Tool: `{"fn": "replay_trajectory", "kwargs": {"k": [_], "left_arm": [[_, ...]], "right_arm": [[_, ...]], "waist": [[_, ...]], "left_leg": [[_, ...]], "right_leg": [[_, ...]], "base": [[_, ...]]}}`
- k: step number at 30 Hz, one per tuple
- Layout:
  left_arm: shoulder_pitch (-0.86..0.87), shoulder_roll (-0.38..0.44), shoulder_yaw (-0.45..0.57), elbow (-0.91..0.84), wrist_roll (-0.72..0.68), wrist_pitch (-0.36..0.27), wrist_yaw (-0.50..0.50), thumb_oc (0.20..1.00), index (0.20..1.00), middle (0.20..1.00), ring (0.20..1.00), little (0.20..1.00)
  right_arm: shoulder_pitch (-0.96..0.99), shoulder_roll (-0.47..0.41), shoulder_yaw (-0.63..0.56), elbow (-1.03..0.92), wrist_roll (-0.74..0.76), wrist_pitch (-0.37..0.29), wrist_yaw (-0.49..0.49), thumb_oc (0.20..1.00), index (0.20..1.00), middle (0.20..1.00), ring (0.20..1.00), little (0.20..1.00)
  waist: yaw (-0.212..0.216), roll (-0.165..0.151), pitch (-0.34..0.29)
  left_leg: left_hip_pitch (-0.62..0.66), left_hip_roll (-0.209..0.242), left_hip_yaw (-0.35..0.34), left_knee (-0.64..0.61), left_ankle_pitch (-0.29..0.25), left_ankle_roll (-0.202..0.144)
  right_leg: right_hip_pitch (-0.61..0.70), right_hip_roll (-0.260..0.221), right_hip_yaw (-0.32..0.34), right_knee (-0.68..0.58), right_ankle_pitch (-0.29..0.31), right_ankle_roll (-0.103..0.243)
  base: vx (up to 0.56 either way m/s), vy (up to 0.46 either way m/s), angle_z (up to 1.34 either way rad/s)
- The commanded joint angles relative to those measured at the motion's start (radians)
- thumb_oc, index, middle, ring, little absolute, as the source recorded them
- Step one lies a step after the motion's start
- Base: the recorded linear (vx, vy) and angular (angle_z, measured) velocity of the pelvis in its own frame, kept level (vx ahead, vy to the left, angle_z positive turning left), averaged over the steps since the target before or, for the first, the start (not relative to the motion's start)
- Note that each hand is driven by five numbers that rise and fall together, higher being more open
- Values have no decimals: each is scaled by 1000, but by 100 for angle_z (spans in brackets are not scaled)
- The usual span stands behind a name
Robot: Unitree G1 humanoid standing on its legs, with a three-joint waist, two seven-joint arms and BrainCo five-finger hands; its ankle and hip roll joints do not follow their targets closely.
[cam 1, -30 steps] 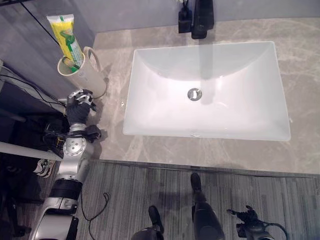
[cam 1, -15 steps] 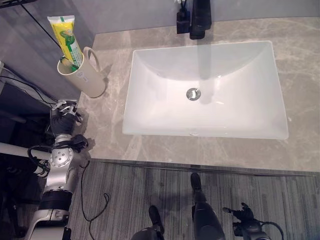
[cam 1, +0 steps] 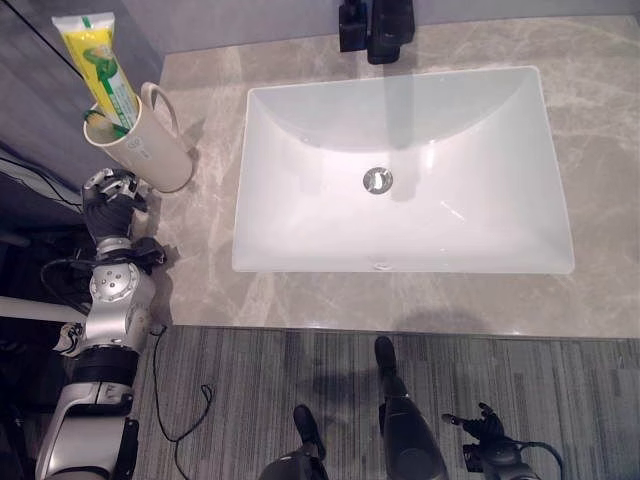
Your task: Put brush and paste in cup on sink, flatten towel.
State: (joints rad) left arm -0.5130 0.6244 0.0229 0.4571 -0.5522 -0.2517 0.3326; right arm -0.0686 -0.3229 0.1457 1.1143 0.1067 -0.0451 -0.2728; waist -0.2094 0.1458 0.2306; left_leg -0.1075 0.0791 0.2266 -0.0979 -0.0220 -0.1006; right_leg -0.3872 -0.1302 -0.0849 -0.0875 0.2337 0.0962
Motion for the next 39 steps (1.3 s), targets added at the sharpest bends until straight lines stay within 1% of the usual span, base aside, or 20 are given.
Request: {"fn": "replay_trajectory", "kwargs": {"k": [1, 7, 12, 17, 19, 21, 25, 32, 39], "left_arm": [[-46, 34, -43, 53, -11, -24, -9, 200, 200, 200, 200, 200], [-92, 32, -71, 67, -5, -27, -3, 200, 200, 200, 200, 200], [-123, 30, -91, 73, 3, -28, 4, 200, 200, 200, 200, 200], [-160, 7, -115, 77, 12, -29, 19, 200, 200, 200, 200, 200], [-161, -7, -126, 40, 29, -32, 27, 200, 200, 200, 200, 200], [-143, -31, -135, -15, 63, -25, 32, 200, 200, 200, 200, 200], [-76, -75, -126, -110, 85, -24, 22, 200, 200, 200, 200, 200], [37, -100, -70, -143, 97, -8, 9, 200, 200, 200, 200, 200], [138, -132, -34, -209, 85, -17, -15, 200, 200, 200, 200, 200]], "right_arm": [[-28, 17, 21, 0, 23, -18, -30, 1000, 1000, 1000, 1000, 1000], [-32, 15, 26, -18, 26, -24, -47, 1000, 1000, 1000, 1000, 1000], [-40, 16, 31, -21, 23, -25, -57, 1000, 1000, 1000, 1000, 1000], [-44, 19, 39, -25, 24, -29, -61, 1000, 1000, 1000, 1000, 1000], [-43, 22, 41, -20, 25, -27, -65, 1000, 1000, 1000, 1000, 1000], [-41, 28, 41, -5, 23, -24, -63, 1000, 1000, 1000, 1000, 1000], [-40, 30, 31, 11, 24, -17, -58, 1000, 1000, 1000, 1000, 1000], [-44, 26, 19, 2, 15, -12, -49, 1000, 1000, 1000, 1000, 1000], [-56, 23, 17, 20, 1, -5, -37, 1000, 1000, 1000, 1000, 1000]], "waist": [[-24, -20, 13], [-34, -11, 15], [-40, -9, 15], [-49, -9, 17], [-48, -9, 19], [-45, -7, 20], [-37, -3, 17], [-22, -5, 10], [-1, -11, 11]], "left_leg": [[100, -37, 6, 11, -5, -12], [96, -36, 7, 11, -1, -15], [96, -34, 16, 11, -1, -17], [91, -33, 22, 11, 4, -19], [91, -34, 22, 11, 5, -18], [94, -34, 20, 11, 5, -18], [108, -35, 15, 11, 3, -17], [131, -34, 5, 11, -9, -12], [130, -39, 0, 11, -15, -5]], "right_leg": [[-24, -20, 30, 41, 17, 40], [-34, -14, 32, 44, 12, 37], [-37, -6, 41, 39, 12, 35], [-49, -2, 43, 40, 13, 34], [-49, -1, 43, 40, 12, 33], [-45, -2, 40, 40, 10, 32], [-26, -3, 34, 34, 6, 31], [1, -8, 25, 31, 2, 29], [3, -11, 27, 30, 8, 28]], "base": [[0, 0, 0], [0, 0, 0], [2, 0, -1], [2, -5, -4], [4, -4, -2], [8, -12, -5], [11, 2, -5], [-10, 2, 2], [-39, 10, 3]]}}
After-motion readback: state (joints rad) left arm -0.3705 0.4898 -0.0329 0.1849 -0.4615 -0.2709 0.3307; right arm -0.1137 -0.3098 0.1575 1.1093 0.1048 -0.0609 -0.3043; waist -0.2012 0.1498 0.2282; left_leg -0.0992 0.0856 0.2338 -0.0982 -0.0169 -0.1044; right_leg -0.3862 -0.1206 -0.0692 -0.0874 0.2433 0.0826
